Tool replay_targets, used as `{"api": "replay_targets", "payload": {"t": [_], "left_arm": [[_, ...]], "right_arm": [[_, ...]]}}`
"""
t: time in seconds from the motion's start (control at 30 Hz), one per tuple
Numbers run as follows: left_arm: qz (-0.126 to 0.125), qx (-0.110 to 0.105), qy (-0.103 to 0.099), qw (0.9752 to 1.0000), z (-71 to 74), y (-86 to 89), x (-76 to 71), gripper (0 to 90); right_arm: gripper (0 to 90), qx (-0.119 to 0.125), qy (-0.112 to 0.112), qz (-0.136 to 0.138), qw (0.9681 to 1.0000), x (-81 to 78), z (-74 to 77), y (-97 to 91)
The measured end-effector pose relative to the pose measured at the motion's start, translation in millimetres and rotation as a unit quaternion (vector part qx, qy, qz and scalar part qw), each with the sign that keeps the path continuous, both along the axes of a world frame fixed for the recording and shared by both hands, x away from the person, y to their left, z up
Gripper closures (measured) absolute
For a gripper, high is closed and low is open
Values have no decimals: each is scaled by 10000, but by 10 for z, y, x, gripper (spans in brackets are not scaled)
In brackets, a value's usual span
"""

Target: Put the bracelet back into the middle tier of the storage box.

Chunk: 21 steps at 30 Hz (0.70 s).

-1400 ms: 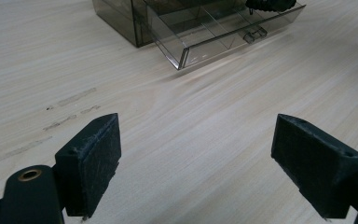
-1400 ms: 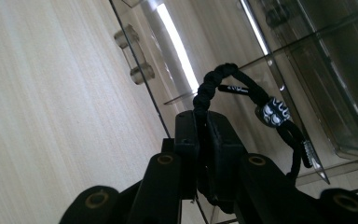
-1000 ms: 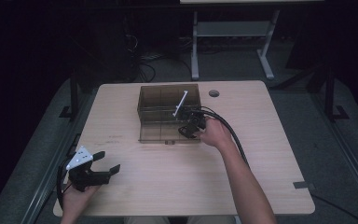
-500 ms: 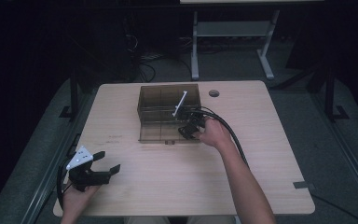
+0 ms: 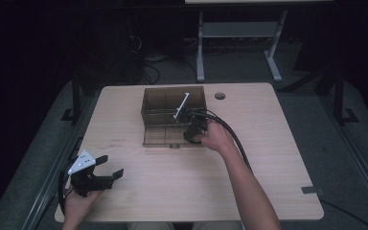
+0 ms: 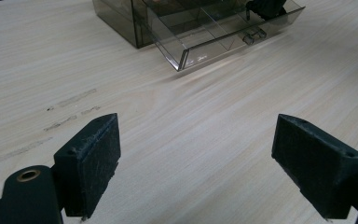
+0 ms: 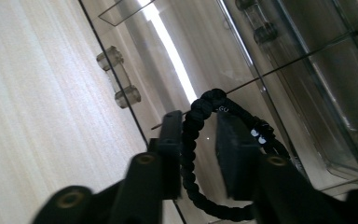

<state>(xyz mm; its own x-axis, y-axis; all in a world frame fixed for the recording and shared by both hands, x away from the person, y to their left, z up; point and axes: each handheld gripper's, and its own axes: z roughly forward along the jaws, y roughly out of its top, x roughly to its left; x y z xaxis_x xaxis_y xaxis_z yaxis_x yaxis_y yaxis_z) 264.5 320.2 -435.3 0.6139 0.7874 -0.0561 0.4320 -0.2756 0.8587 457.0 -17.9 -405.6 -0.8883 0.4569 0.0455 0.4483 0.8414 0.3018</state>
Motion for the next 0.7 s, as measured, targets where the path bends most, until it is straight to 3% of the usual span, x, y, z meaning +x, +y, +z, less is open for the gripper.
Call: {"api": "replay_targets", "payload": {"t": [0.13,0.7], "left_arm": [[-1,9,1,10000,-1,2,1,148],[22,-9,6,10000,5,5,-5,145]], "right_arm": [[832,-49,-25,35,10000,-8,-2,4],[847,-244,7,-245,9994,44,-40,-3]]}}
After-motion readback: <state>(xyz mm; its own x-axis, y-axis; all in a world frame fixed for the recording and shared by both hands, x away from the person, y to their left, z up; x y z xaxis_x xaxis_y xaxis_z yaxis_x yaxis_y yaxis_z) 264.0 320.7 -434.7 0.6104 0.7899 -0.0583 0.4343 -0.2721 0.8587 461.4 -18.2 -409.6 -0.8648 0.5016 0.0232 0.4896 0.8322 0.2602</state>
